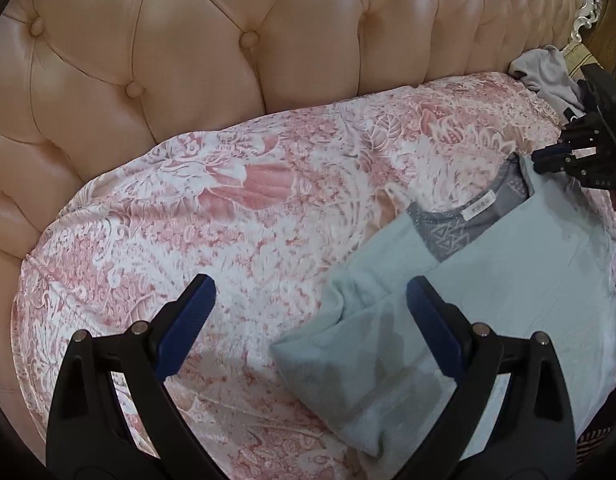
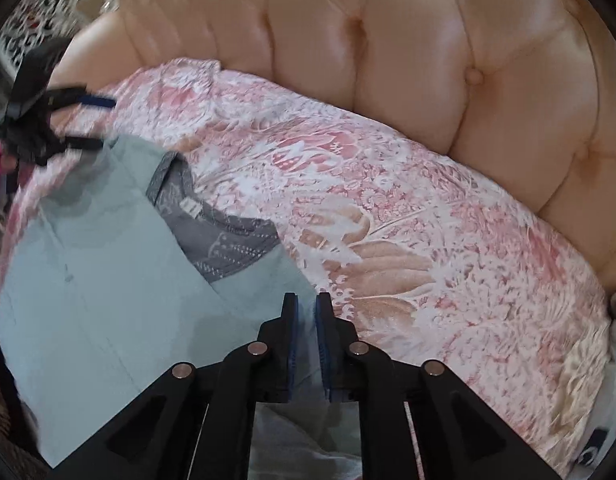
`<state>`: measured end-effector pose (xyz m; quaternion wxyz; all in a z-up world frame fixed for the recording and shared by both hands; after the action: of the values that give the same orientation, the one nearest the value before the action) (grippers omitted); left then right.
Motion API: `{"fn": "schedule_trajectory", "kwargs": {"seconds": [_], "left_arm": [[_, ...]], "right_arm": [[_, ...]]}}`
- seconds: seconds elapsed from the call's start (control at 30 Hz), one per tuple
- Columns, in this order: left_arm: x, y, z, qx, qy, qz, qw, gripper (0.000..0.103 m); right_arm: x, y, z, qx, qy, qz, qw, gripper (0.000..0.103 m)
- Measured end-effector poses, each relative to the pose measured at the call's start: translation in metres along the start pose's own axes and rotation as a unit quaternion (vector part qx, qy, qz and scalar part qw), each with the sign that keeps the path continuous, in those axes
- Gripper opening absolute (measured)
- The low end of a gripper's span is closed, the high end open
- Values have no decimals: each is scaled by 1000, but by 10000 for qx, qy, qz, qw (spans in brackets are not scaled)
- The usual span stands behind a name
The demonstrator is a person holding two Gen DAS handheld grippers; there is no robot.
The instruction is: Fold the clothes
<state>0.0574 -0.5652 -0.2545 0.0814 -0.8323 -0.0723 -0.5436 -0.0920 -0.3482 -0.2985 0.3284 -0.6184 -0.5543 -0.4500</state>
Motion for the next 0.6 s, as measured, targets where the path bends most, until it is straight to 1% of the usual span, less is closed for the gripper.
{"fn": "schedule_trajectory", "kwargs": {"seconds": [0.07,0.1,0.2,0.23,0.3,0.33,0.4,0.53,0.57,0.6], "left_arm": [[-2,-2,0,-65,17,-12,10000,97],[-3,-3,0,-110,18,-23,9999,97],[-3,-8,2,-242,-18,117,9996,97],[-1,-11,3,-375,-82,125,9992,97],[5,-18,4,-672,-222,143,9974,97],[8,-23,5,-896,-320,151,9953,97],[8,-25,6,-1176,-355,32,9924,97],[-3,-13,5,-1032,-146,289,9941,97],[-5,-11,5,-999,-100,384,9942,97],[-6,-12,7,-975,-71,569,9936,97]], "right_arm": [[-1,-2,1,26,-7,16,10000,11],[-1,0,2,155,-41,58,9999,11],[2,9,4,484,-69,172,9987,7],[4,11,3,549,-131,223,9982,2],[14,12,1,575,-326,324,9973,2],[20,12,0,552,-421,332,9970,2],[30,12,-2,485,-610,317,9965,2],[32,14,-2,497,-586,380,9963,2],[31,14,-2,488,-584,385,9964,2],[32,15,-2,484,-594,379,9963,2]]}}
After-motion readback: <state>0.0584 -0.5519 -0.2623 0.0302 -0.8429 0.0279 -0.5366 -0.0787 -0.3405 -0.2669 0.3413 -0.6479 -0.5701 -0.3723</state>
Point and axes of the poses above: each gripper's, at about its wrist camera, not at the fingertips, and x roughly against the way its jaws point, y to its left, z to its underside, the point moved 8 cm from there along -x, roughly the way its jaws point
